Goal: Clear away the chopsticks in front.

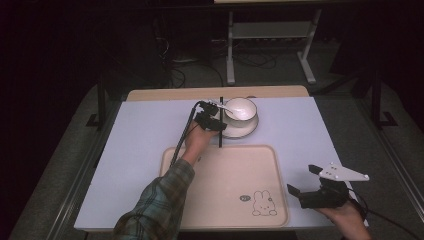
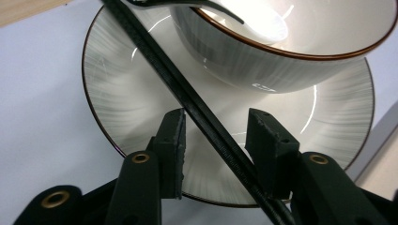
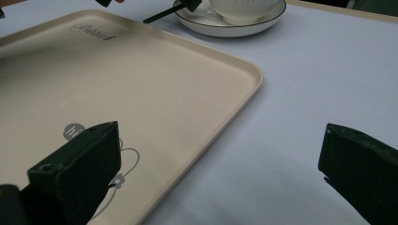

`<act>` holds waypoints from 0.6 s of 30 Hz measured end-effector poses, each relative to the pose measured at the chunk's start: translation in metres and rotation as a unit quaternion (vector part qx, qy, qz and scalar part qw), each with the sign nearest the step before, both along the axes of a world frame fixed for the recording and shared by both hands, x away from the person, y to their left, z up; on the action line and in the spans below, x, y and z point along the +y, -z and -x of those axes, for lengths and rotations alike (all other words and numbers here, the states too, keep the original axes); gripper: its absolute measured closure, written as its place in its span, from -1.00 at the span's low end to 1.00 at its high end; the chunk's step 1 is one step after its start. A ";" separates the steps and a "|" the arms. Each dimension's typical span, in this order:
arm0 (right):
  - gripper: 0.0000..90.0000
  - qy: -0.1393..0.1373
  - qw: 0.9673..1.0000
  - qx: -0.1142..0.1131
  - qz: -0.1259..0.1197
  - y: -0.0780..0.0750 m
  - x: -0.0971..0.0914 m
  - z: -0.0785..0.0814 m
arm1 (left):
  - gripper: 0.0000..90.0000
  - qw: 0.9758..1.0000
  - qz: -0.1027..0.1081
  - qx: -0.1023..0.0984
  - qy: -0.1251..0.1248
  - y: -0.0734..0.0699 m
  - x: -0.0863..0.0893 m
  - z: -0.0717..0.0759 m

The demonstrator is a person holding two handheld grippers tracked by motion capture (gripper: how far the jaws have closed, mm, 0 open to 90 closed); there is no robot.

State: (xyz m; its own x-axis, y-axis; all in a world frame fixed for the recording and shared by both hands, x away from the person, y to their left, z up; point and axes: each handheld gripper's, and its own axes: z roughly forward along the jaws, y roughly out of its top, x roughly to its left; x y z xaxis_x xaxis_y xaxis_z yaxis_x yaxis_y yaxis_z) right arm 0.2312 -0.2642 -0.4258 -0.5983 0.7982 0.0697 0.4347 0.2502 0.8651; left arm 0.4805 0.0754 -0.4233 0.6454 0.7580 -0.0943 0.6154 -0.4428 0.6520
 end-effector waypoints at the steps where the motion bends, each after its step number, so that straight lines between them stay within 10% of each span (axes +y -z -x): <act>1: -1.00 0.000 1.000 0.000 0.000 0.000 0.000 0.000 | 0.30 1.000 -0.002 0.000 0.000 0.000 0.000 -0.001; 18: -1.00 -0.001 1.000 0.003 -0.001 0.000 0.000 0.000 | 0.52 1.000 -0.011 -0.010 -0.021 0.000 0.000 -0.018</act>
